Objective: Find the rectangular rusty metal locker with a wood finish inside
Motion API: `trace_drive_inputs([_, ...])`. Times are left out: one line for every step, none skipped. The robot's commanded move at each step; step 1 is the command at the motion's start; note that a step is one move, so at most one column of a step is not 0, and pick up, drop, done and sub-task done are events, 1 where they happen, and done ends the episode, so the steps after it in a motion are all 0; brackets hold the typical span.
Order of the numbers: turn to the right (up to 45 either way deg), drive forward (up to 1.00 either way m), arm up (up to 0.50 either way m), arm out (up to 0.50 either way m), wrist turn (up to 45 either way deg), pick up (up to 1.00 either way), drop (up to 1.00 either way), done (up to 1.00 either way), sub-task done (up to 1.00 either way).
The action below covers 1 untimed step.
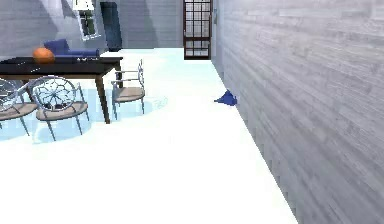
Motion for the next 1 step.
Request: trace_drive_inputs([-3.0,0.00,0.00,0.00,0.0,0.00,0.00,0.00,0.00])
